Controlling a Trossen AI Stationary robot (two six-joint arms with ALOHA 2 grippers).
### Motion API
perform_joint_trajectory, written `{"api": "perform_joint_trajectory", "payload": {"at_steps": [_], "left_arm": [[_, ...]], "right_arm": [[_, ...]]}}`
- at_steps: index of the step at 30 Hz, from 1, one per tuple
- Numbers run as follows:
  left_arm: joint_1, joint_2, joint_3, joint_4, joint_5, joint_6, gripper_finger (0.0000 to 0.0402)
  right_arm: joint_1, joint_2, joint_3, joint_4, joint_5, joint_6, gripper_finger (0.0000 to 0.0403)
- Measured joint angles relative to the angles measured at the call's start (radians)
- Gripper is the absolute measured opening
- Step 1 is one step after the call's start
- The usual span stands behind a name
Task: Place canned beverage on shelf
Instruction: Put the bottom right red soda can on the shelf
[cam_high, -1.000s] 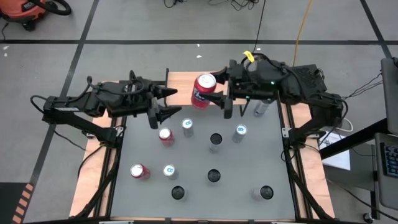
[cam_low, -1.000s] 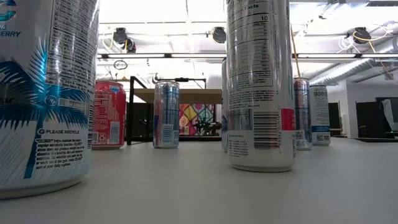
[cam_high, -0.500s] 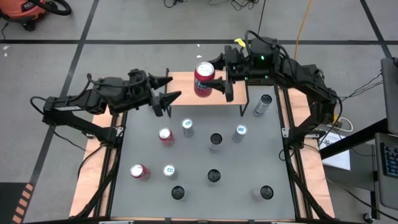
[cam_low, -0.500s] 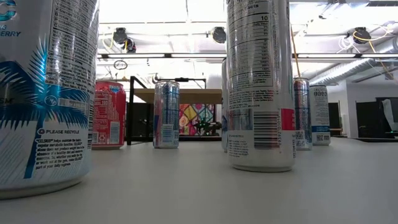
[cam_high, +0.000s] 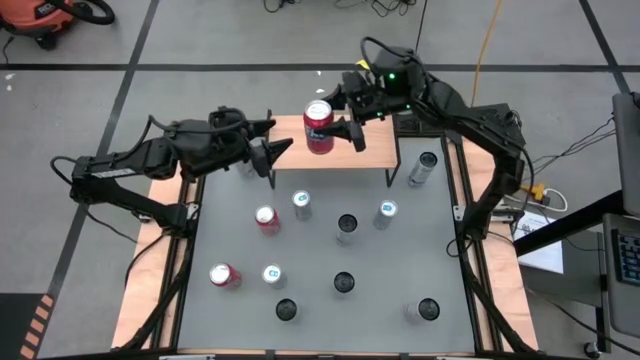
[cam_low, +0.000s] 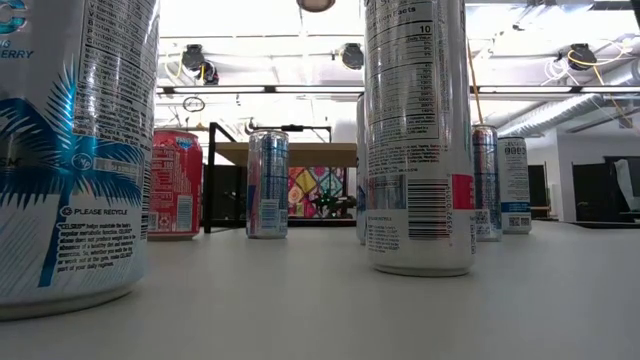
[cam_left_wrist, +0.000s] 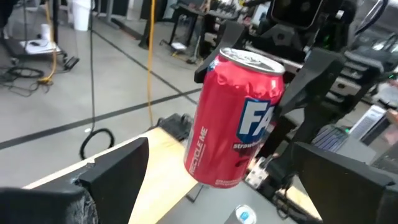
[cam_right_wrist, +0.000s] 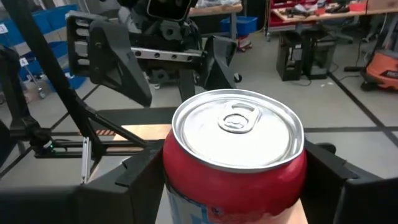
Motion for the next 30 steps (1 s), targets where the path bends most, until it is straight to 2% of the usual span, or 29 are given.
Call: {"api": "perform_joint_trajectory", "payload": {"at_steps": [5,13,16,22,30], "left_arm": [[0.032,0.000,0.000,-0.015,0.009,0.012,0.0398],[0.114,0.000,0.000,-0.004,0.239,0.041,0.0398],[0.132,0.000,0.000,-0.005,0.294,0.043,0.0398],[0.141,-0.007,0.000,-0.005,0.306,0.064,0.0398],[0.139,-0.027,0.000,-0.018,0.350,0.057,0.0398]], "right_arm": [[0.000,0.026,-0.001,-0.001,0.001,0.000,0.0254],[0.000,0.051,-0.002,-0.008,0.005,0.098,0.0254],[0.005,0.048,-0.002,-0.001,0.006,0.108,0.0254],[0.011,0.049,-0.002,-0.010,0.008,0.184,0.0254],[0.031,0.049,-0.002,-0.009,0.008,0.190,0.0254]]}}
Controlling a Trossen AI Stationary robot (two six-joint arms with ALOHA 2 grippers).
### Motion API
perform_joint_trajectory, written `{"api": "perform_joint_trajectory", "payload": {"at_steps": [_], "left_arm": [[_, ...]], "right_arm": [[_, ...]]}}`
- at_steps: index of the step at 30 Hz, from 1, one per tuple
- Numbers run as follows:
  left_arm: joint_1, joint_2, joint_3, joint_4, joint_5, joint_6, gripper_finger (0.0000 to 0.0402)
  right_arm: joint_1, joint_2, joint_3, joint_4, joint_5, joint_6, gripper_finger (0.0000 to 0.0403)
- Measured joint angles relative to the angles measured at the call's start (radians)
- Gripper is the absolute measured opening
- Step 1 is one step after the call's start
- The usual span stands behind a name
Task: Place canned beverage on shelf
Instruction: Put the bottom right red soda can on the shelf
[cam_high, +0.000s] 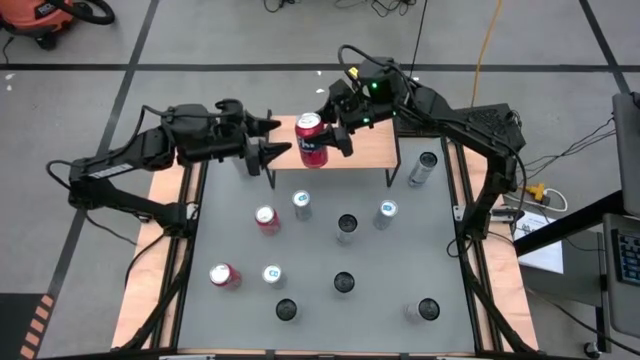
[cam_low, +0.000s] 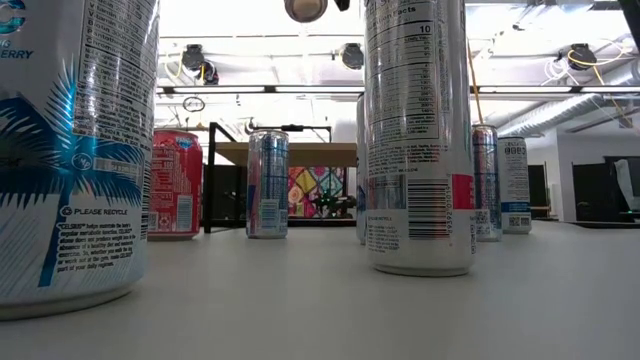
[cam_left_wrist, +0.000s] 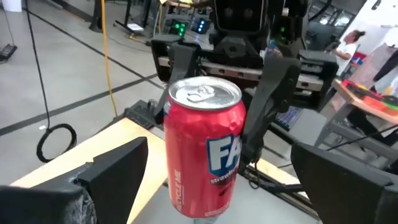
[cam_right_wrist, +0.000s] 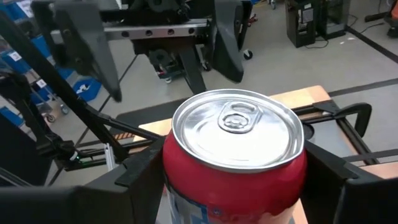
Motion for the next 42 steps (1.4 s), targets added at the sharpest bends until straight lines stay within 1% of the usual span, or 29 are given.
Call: {"api": "perform_joint_trajectory", "payload": {"at_steps": [10,17,23,25,31,37,42], "left_arm": [[-0.008,-0.051,0.000,-0.023,0.002,-0.021,0.0398],[-0.008,-0.053,0.000,-0.032,0.002,-0.020,0.0398],[-0.008,-0.040,0.000,-0.033,0.001,0.066,0.0398],[-0.008,-0.034,0.000,-0.029,-0.004,0.085,0.0398],[-0.008,-0.012,0.000,0.014,-0.054,0.082,0.0398],[-0.008,0.017,0.000,0.063,-0.095,0.048,0.0398],[-0.008,0.045,0.000,0.092,-0.105,0.030,0.0398]], "right_arm": [[0.012,0.000,0.000,0.000,0.001,-0.007,0.0254],[0.012,0.000,0.000,-0.015,-0.005,-0.049,0.0254],[0.010,-0.008,0.000,-0.098,-0.011,-0.106,0.0254],[0.008,-0.021,0.000,-0.118,-0.031,-0.125,0.0254],[-0.002,-0.068,0.000,-0.181,-0.034,-0.219,0.0254],[-0.046,-0.114,0.000,-0.249,-0.033,-0.298,0.0254],[-0.091,-0.130,0.000,-0.330,-0.040,-0.358,0.0254]]}}
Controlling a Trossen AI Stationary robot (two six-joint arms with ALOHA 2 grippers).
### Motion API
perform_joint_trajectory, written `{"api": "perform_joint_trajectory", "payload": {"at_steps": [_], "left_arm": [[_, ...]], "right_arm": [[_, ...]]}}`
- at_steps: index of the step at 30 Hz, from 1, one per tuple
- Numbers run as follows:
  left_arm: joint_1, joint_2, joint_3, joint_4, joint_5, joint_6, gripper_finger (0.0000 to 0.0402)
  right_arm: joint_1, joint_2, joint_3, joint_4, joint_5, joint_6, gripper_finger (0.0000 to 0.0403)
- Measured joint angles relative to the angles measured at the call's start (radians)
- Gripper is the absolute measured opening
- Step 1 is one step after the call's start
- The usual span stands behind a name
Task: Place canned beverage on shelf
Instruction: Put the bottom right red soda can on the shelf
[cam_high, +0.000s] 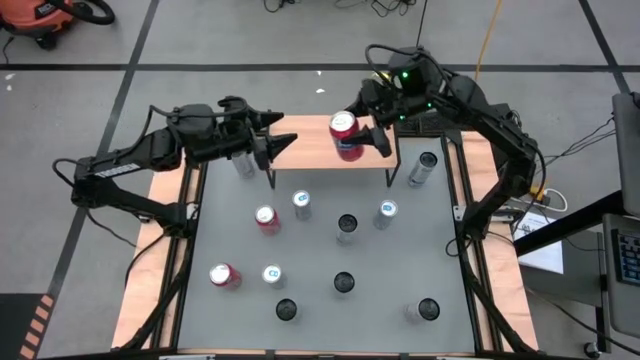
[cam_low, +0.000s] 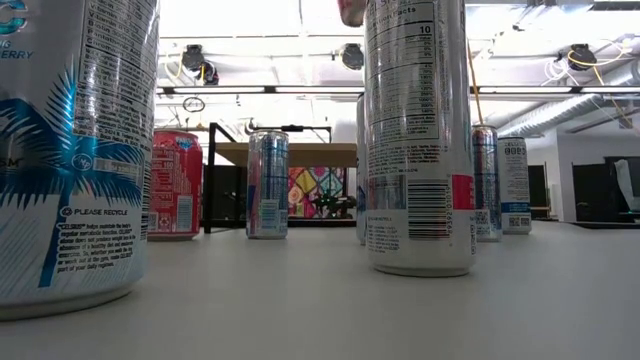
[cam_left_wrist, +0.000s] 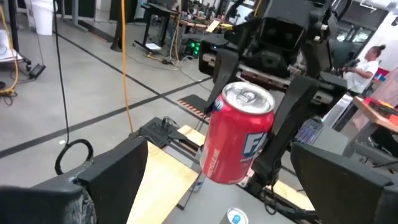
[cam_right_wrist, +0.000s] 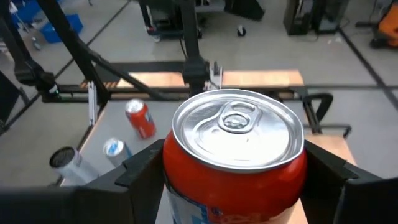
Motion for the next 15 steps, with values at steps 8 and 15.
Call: {"api": "perform_joint_trajectory", "payload": {"at_steps": [8,15], "left_arm": [[0.006,0.027,0.001,0.011,0.000,0.001,0.0398],[0.047,0.038,0.001,-0.004,0.003,0.003,0.0398]], "right_arm": [[-0.032,0.001,0.000,-0.114,-0.042,-0.003,0.0254],[-0.066,0.001,0.000,-0.019,-0.045,0.088,0.0254]]}}
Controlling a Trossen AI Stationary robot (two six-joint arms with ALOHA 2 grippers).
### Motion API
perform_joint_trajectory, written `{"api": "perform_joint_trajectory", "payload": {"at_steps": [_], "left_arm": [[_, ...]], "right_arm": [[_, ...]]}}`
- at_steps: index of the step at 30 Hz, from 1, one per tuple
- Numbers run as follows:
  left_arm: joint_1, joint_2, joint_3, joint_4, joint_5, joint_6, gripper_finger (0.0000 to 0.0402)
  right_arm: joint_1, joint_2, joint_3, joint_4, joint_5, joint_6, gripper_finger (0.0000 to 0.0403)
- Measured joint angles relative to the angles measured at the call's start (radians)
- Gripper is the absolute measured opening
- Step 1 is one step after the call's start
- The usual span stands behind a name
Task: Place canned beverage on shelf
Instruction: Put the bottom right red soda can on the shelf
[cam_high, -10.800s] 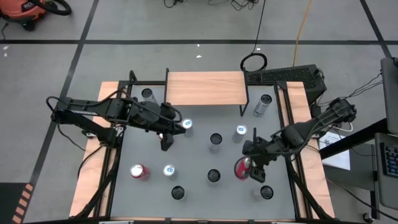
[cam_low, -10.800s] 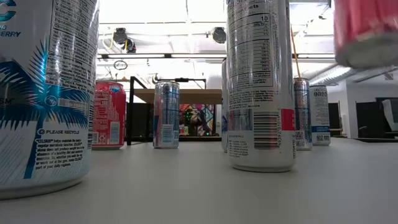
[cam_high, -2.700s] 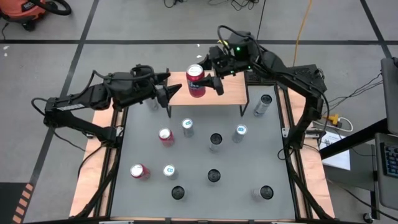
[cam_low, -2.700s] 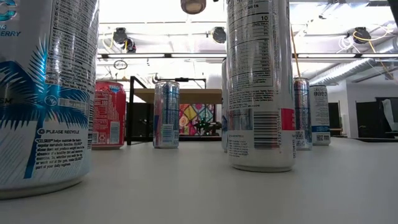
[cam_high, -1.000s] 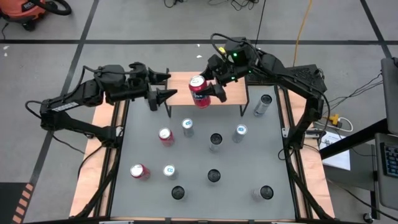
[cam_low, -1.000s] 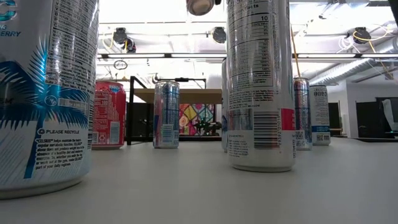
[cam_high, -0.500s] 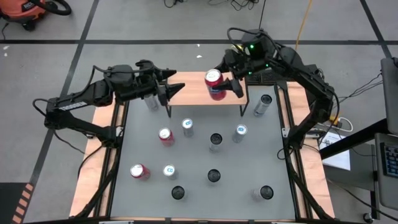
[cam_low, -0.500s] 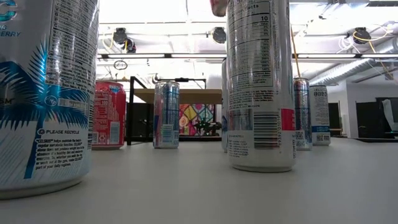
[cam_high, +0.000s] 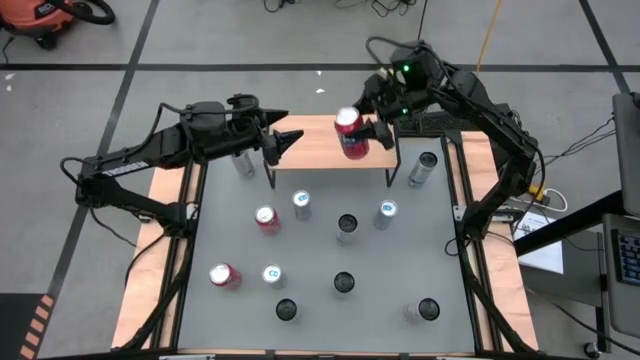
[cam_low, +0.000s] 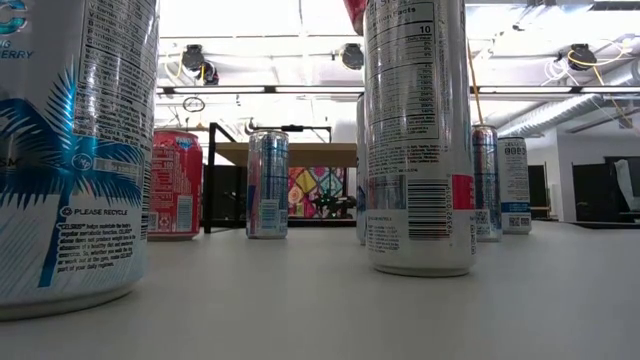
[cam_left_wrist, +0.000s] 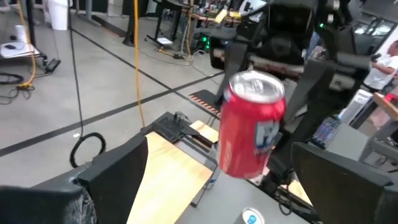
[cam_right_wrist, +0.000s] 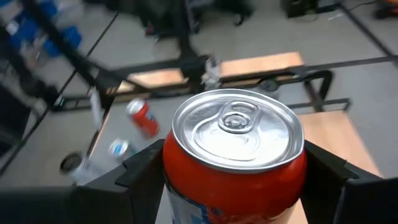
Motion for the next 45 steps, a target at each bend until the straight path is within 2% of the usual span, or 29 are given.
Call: {"api": "perform_joint_trajectory", "payload": {"at_steps": [6,12,20,25,30,38,45], "left_arm": [[0.055,0.009,0.000,-0.011,0.015,0.029,0.0398],[0.112,0.009,0.000,-0.037,0.120,0.023,0.0398],[0.173,0.009,0.000,-0.080,0.201,0.022,0.0398],[0.222,0.009,0.000,-0.079,0.215,0.022,0.0398],[0.270,0.009,0.000,-0.076,0.223,0.022,0.0398],[0.344,0.037,0.000,-0.076,0.327,0.023,0.0398],[0.354,0.069,0.000,-0.074,0.373,0.024,0.0398]], "right_arm": [[-0.073,0.000,0.000,0.027,-0.004,0.056,0.0254],[-0.165,0.001,-0.026,0.042,-0.068,0.033,0.0254],[-0.284,0.002,-0.204,0.157,-0.263,0.031,0.0254],[-0.344,0.002,-0.351,0.298,-0.340,0.062,0.0254],[-0.383,0.003,-0.423,0.383,-0.339,0.049,0.0254],[-0.431,0.002,-0.423,0.378,-0.340,0.016,0.0254],[-0.450,0.002,-0.423,0.362,-0.332,-0.112,0.0254]]}}
